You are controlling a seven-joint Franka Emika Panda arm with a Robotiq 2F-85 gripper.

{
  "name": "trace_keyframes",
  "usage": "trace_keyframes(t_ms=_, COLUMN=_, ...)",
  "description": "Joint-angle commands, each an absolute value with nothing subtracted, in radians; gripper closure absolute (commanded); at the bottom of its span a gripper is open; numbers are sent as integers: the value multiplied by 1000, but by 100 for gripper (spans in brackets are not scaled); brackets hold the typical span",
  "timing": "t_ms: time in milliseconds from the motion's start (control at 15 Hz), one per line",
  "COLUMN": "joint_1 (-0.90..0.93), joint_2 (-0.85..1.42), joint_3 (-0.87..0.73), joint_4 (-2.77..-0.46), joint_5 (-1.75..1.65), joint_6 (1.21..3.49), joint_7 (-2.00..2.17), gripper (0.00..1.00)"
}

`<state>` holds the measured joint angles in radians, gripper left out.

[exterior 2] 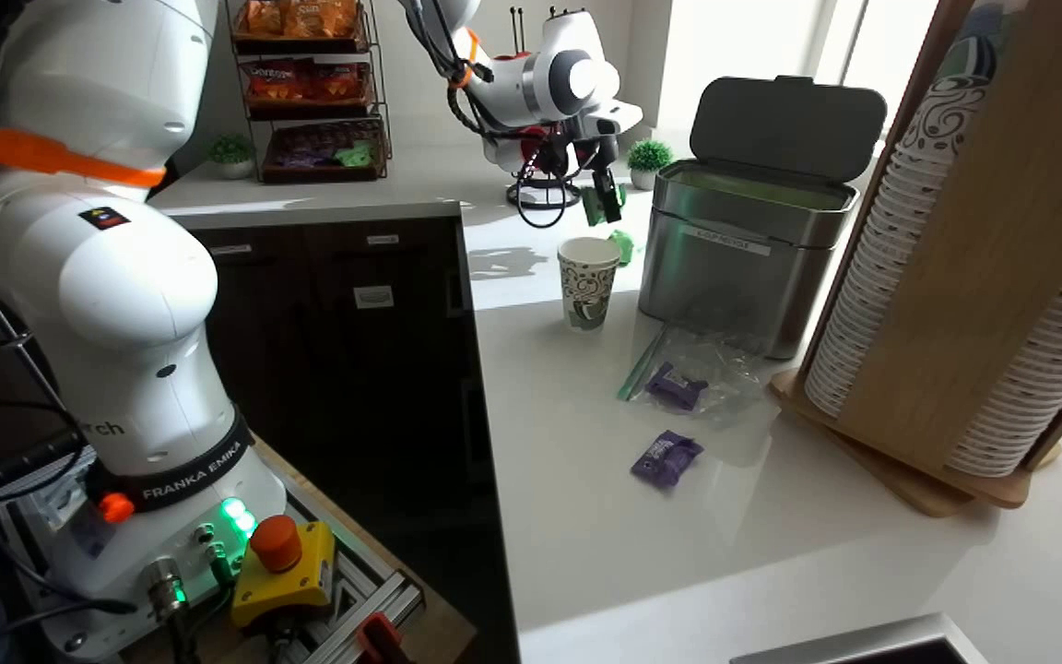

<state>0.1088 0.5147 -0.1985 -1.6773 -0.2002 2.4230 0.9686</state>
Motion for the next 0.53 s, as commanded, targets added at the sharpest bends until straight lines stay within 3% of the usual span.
trace_keyframes(t_ms=0, joint_1=103, joint_2=375, joint_3=-201, joint_4=-1826, joint_5=-218, joint_6=2415, joint_7=930, gripper=100)
trace_keyframes(t_ms=467, joint_1=66, joint_2=176, joint_3=-219, joint_4=-2013, joint_5=-301, joint_6=2412, joint_7=898, gripper=100)
